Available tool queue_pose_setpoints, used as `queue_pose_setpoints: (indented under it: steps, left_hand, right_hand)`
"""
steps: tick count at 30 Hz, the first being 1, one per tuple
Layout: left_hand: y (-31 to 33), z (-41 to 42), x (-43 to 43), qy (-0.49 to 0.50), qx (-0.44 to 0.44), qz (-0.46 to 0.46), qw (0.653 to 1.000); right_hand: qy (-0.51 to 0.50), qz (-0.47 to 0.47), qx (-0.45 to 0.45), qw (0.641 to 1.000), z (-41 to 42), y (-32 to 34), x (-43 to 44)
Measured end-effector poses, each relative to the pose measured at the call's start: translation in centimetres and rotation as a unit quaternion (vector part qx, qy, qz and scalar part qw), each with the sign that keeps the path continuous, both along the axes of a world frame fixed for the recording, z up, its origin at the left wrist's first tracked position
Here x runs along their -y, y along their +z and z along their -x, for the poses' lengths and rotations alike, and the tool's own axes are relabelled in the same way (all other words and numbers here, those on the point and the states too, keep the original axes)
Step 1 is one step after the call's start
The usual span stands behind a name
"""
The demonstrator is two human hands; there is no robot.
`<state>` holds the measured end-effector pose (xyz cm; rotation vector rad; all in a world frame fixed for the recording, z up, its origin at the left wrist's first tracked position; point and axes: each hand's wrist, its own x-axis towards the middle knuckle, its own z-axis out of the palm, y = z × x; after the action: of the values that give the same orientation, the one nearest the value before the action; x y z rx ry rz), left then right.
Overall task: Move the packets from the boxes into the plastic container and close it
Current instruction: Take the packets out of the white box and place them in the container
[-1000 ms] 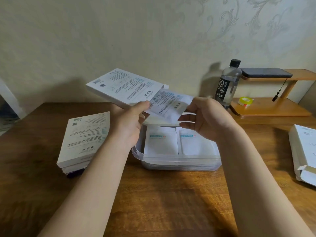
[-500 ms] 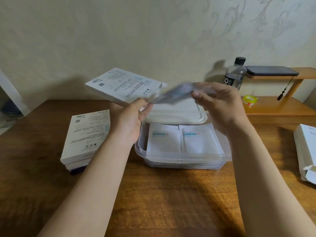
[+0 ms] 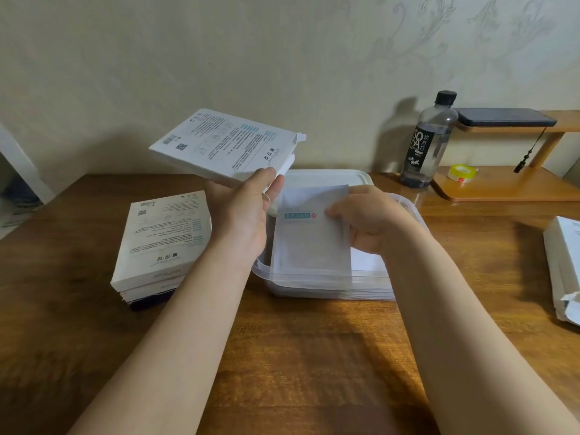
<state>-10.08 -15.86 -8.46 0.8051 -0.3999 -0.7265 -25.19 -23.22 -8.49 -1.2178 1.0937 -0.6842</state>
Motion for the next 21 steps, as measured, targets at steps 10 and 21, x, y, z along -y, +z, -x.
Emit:
queue_pose_setpoints:
  steps: [10, 21]
  left_hand:
    - [-0.6, 0.3, 0.2, 0.000, 0.019, -0.003, 1.000]
    - [-0.6, 0.3, 0.0, -0.004, 0.022, -0.011, 1.000]
  right_hand:
    - [0.111, 0.218, -0.370, 0.896, 0.4, 0.5, -1.1]
    - [0.238, 0.371, -0.438, 0.784, 0.6, 1.2, -2.2]
